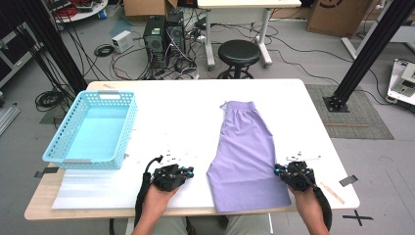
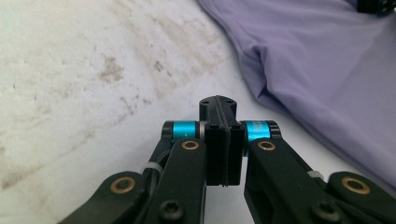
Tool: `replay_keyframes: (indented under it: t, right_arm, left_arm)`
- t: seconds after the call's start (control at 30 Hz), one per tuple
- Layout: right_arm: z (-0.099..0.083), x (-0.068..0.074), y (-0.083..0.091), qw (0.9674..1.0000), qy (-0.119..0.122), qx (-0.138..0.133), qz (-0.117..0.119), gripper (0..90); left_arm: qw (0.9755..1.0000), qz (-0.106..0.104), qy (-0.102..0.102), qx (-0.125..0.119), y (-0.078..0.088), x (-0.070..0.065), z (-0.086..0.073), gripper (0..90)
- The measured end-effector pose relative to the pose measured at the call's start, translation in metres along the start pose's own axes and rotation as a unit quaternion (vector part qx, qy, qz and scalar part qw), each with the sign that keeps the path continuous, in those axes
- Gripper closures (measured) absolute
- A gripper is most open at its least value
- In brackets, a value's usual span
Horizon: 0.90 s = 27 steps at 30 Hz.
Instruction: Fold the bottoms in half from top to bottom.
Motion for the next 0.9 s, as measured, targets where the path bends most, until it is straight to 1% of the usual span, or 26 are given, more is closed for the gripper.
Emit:
replay_keyframes:
  t: [0.03, 0.07, 0.1, 0.13, 0.2, 0.23, 0.27, 0.3, 0.33, 0.37, 0.4, 0.43, 0.47, 0.5, 0.53, 0.57, 0.6, 0.63, 0.67, 0.7, 0.73, 0.77, 0.8, 0.83, 0.87, 0.9]
  right_arm:
    - [0.001, -0.001, 0.000, 1.0000, -0.001, -0.002, -0.001, 82.5]
    - [0.003, -0.004, 0.002, 0.9999, -0.004, -0.012, -0.005, 72.6]
    - [0.005, -0.007, 0.002, 0.9998, -0.008, -0.018, -0.010, 69.3]
    - [0.009, -0.011, 0.004, 0.9995, -0.012, -0.028, -0.011, 68.3]
    - [0.014, -0.019, 0.006, 0.9988, -0.011, -0.045, -0.016, 62.5]
    - [0.015, -0.021, 0.005, 0.9988, -0.012, -0.045, -0.016, 62.5]
    - [0.017, -0.023, 0.002, 0.9989, -0.013, -0.045, -0.009, 61.7]
    - [0.017, -0.025, -0.001, 0.9990, -0.010, -0.044, -0.008, 61.3]
    - [0.017, -0.026, -0.006, 0.9992, -0.011, -0.038, -0.005, 61.3]
    - [0.016, -0.027, -0.009, 0.9993, -0.011, -0.035, -0.002, 61.5]
    - [0.014, -0.027, -0.014, 0.9994, -0.015, -0.030, 0.005, 64.9]
    - [0.013, -0.027, -0.016, 0.9995, -0.017, -0.027, 0.007, 69.0]
    - [0.010, -0.026, -0.019, 0.9995, -0.016, -0.024, 0.011, 70.5]
    - [0.010, -0.027, -0.019, 0.9994, -0.015, -0.029, 0.009, 74.2]
    - [0.009, -0.027, -0.018, 0.9993, -0.014, -0.031, 0.013, 84.3]
    - [0.009, -0.027, -0.018, 0.9993, -0.011, -0.031, 0.019, 89.4]
    - [0.008, -0.028, -0.018, 0.9995, -0.001, -0.027, 0.017, 89.8]
    - [0.009, -0.027, -0.018, 0.9995, 0.002, -0.024, 0.017, 90.0]
    - [0.009, -0.028, -0.018, 0.9996, 0.006, -0.024, 0.017, 90.0]
    - [0.010, -0.027, -0.018, 0.9996, 0.003, -0.024, 0.016, 90.0]
    - [0.011, -0.027, -0.017, 0.9994, 0.002, -0.029, 0.018, 90.0]
    - [0.012, -0.027, -0.016, 0.9992, -0.002, -0.034, 0.019, 89.1]
    - [0.014, -0.026, -0.013, 0.9987, -0.008, -0.046, 0.023, 78.7]
    - [0.015, -0.026, -0.013, 0.9983, -0.015, -0.050, 0.027, 67.2]
    - [0.015, -0.024, -0.013, 0.9976, -0.020, -0.048, 0.045, 65.2]
    - [0.014, -0.022, -0.014, 0.9980, -0.014, -0.040, 0.047, 65.3]
  left_arm:
    - [1.0000, -0.004, -0.001, -0.005, -0.001, -0.002, 0.003, 89.5]
    - [1.0000, -0.007, -0.001, -0.007, -0.002, -0.004, 0.005, 88.2]
    - [0.9999, -0.012, 0.001, -0.008, -0.005, -0.006, 0.007, 85.9]
    - [0.9999, -0.014, 0.002, -0.008, -0.007, -0.008, 0.008, 82.1]
    - [0.9996, -0.026, 0.005, -0.010, -0.013, -0.013, 0.012, 77.3]
    - [0.9993, -0.032, 0.012, -0.011, -0.017, -0.016, 0.013, 74.1]
    - [0.9992, -0.037, 0.015, -0.010, -0.019, -0.018, 0.014, 70.0]
    - [0.9989, -0.043, 0.020, -0.008, -0.023, -0.022, 0.015, 67.6]
    - [0.9987, -0.045, 0.023, -0.008, -0.026, -0.024, 0.016, 64.6]
    - [0.9987, -0.046, 0.023, -0.001, -0.030, -0.026, 0.015, 62.8]
    - [0.9987, -0.046, 0.023, 0.004, -0.032, -0.028, 0.014, 61.8]
    - [0.9985, -0.047, 0.021, 0.015, -0.037, -0.031, 0.012, 61.1]
    - [0.9985, -0.047, 0.019, 0.022, -0.039, -0.032, 0.009, 60.9]
    - [0.9981, -0.049, 0.014, 0.036, -0.043, -0.035, 0.005, 61.0]
    - [0.9984, -0.046, 0.006, 0.034, -0.044, -0.037, 0.004, 61.7]
    - [0.9988, -0.036, -0.005, 0.034, -0.045, -0.038, 0.003, 64.6]
    - [0.9986, -0.034, -0.010, 0.038, -0.045, -0.039, 0.002, 71.6]
    - [0.9989, -0.025, -0.015, 0.038, -0.045, -0.039, 0.001, 81.2]
    - [0.9987, -0.027, -0.018, 0.039, -0.045, -0.040, 0.001, 85.2]
    - [0.9988, -0.026, -0.017, 0.039, -0.046, -0.041, 0.000, 87.4]
    - [0.9988, -0.025, -0.017, 0.039, -0.045, -0.042, 0.000, 87.8]
    - [0.9988, -0.023, -0.019, 0.038, -0.045, -0.042, 0.000, 88.0]
    - [0.9989, -0.023, -0.018, 0.038, -0.045, -0.042, 0.000, 88.0]
    - [0.9989, -0.023, -0.018, 0.037, -0.045, -0.042, 0.000, 88.1]
    - [0.9990, -0.023, -0.015, 0.036, -0.045, -0.042, 0.000, 88.1]
    - [0.9990, -0.023, -0.014, 0.035, -0.045, -0.042, 0.000, 88.1]
Point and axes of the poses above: each handheld gripper's, and its own axes: y roughly backward along the jaws, z roughly out of its top, x roughly to its left, the point moved 9 cm from there along -y, roughly forward along the jaws, and after that the axes turned 14 degrees about y, right-handed, at the moved point
